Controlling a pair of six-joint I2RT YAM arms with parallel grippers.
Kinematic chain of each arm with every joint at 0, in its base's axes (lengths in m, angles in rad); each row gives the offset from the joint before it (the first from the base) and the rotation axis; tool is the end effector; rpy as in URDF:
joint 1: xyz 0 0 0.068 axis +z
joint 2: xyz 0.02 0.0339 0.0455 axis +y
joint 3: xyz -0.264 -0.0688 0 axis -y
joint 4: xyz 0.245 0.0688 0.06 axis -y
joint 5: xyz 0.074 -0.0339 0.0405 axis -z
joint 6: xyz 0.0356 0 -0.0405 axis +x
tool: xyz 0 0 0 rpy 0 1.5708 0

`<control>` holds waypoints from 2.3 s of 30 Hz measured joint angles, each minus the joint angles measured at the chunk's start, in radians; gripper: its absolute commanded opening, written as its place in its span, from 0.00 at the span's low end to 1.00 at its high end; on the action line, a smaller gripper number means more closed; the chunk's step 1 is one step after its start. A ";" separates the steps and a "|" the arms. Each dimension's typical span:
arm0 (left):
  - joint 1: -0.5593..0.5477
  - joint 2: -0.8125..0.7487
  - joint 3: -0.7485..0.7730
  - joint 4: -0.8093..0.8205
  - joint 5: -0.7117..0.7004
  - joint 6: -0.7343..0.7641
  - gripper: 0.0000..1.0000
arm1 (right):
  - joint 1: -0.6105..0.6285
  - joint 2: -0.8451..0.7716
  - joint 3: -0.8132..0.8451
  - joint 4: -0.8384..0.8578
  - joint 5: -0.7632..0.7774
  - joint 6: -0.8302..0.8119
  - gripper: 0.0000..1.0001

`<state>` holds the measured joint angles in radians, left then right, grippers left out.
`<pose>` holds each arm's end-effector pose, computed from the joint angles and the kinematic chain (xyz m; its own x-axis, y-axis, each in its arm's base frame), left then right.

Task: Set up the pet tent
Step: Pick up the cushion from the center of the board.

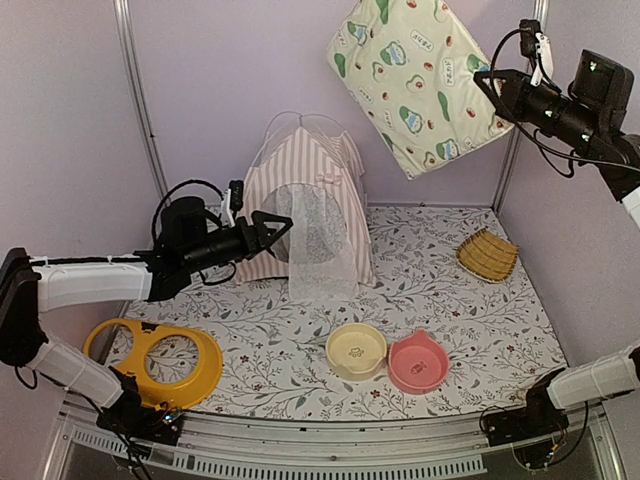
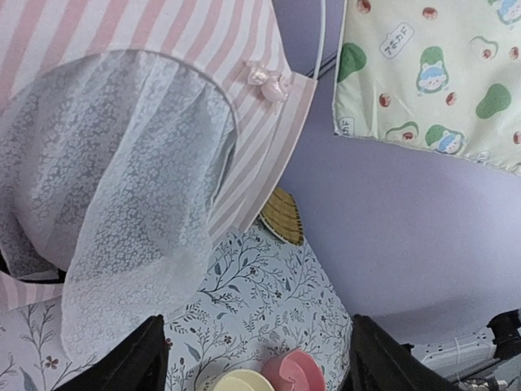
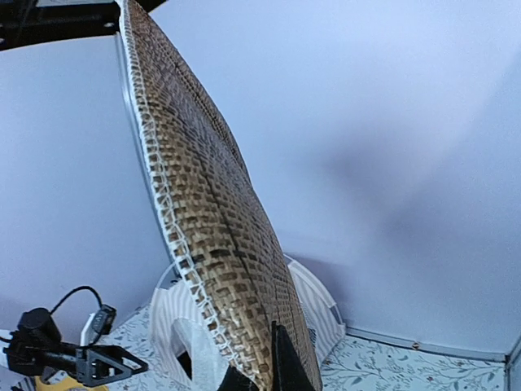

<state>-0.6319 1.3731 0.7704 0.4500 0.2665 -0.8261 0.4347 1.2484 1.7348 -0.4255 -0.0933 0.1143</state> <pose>0.2455 -0.1913 0.2664 -0.6566 -0.3984 -0.6404 0.4383 0.4894 -0.7539 0.2110 0.1016 0.5381 -0.0026 0.1240 -0.9923 -0.5067 0.8553 0.1082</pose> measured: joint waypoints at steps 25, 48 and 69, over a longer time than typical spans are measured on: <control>0.014 0.147 0.027 0.562 0.061 -0.043 0.42 | 0.000 -0.084 -0.500 0.484 -0.666 0.578 0.00; -0.046 0.108 0.141 -0.008 0.249 0.054 0.00 | 0.499 0.177 -0.595 0.224 -0.177 0.297 0.00; -0.067 -0.025 -0.330 -0.123 0.227 -0.030 0.53 | 0.613 0.542 -0.570 0.239 -0.240 0.539 0.00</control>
<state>-0.6991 1.3483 0.4404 0.3271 0.4931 -0.8562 1.0481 1.7908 1.1652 -0.1864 -0.3332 0.6529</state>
